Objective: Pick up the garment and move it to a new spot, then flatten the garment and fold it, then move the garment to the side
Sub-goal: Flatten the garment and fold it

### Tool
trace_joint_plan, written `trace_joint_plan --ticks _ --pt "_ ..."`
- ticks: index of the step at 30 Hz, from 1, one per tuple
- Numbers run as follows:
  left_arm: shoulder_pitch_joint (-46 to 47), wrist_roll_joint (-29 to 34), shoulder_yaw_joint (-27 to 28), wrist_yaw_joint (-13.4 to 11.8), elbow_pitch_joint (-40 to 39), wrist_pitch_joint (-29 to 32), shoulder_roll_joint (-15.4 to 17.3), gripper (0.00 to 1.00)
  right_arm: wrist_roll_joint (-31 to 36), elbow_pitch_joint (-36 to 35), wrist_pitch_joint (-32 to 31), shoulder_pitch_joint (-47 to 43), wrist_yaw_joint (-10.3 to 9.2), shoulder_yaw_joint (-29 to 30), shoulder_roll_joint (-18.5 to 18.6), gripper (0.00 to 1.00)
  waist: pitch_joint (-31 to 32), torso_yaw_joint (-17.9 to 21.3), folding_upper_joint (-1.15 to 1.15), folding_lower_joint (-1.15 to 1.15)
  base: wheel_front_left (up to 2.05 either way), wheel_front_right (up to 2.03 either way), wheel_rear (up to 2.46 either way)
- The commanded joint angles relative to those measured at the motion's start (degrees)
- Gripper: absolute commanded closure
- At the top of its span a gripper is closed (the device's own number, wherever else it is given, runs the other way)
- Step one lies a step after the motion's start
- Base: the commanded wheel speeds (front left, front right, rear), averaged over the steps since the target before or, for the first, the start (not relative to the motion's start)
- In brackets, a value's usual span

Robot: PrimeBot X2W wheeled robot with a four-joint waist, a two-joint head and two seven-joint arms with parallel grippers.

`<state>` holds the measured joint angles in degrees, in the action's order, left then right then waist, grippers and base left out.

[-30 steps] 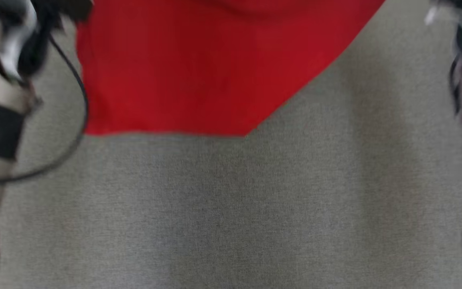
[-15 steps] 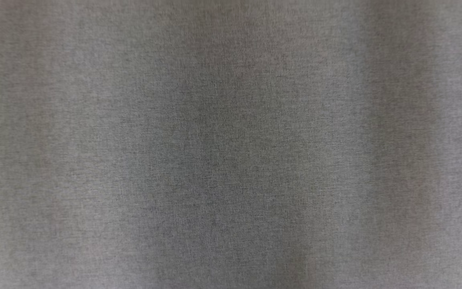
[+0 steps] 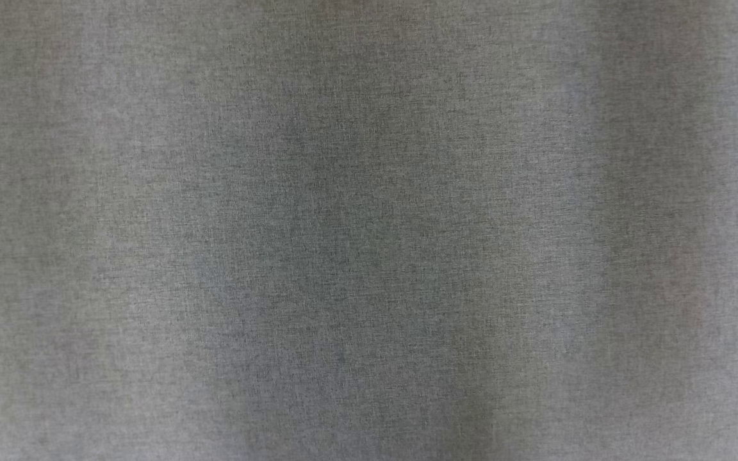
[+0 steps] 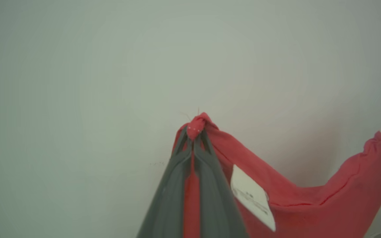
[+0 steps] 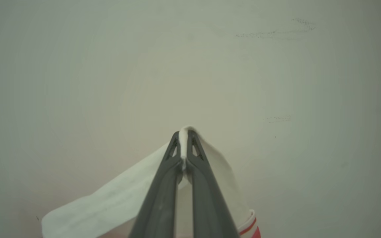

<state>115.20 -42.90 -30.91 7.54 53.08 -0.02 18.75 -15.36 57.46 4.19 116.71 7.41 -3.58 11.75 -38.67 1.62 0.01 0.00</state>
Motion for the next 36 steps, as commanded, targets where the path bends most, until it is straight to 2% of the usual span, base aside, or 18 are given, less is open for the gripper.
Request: trace_joint_plan --ticks 1,9,17,22,26,29,34,35,36 --pt "0.25 -0.76 0.05 -0.13 0.55 -0.76 0.21 1.0 -0.17 0.68 0.47 0.32 0.13 -0.28 0.18 1.0 -0.2 -0.17 -0.01 0.0 0.0 0.0 0.0" --pt "-1.81 -3.89 -2.04 -0.13 1.71 -3.26 0.53 1.0 -1.26 3.87 3.21 -0.21 0.12 -2.55 0.29 1.0 -0.37 -0.24 -0.01 0.0 0.0 0.0 0.0" --pt "-11.76 -9.78 -2.55 -0.13 -2.61 -9.05 1.89 1.0 -6.98 2.29 6.21 -9.79 0.09 -5.33 -0.22 1.0 3.77 -0.22 -0.01 0.0 0.0 0.0 0.0" --pt "-23.66 -14.3 -1.3 -0.13 -7.38 -12.14 4.08 1.0 -12.27 -3.19 7.6 -21.37 0.09 -7.28 0.14 1.0 7.48 0.13 -0.01 0.0 0.0 0.0 0.0" --pt "-35.4 -15.66 -0.56 -0.67 -12.45 -13.83 5.9 1.0 -16.24 -10.26 8.26 -34.12 0.09 -8.31 2.27 1.0 10.54 0.46 -0.01 0.0 0.0 0.0 0.0" --pt "-45.11 -16.22 0.65 -2.82 -17.9 -14.69 7.22 1.0 -18.53 -16.91 8.55 -45.2 0.09 -8.01 3.56 1.0 12.75 0.64 -0.01 0.0 0.0 0.0 0.0" --pt "-61.76 -15.94 2.46 -7.69 -29.59 -15.15 8.44 1.0 -19.9 -28.6 6.8 -64.53 0.09 -4.38 4.85 1.0 15.8 0.49 -0.01 0.0 0.0 0.0 0.0" --pt "-61.76 -15.94 2.46 -7.69 -29.59 -15.15 8.44 1.0 -19.9 -28.6 6.8 -64.53 0.09 -4.38 4.85 1.0 15.8 0.49 -0.01 0.0 0.0 0.0 0.0" --pt "-65.26 -16.48 3.4 -8.7 -31.86 -15.21 8.35 1.0 -19.9 -31.13 6.23 -68.33 0.09 -3.22 4.68 1.0 16.46 0.5 -0.01 0.0 0.0 0.0 0.0"
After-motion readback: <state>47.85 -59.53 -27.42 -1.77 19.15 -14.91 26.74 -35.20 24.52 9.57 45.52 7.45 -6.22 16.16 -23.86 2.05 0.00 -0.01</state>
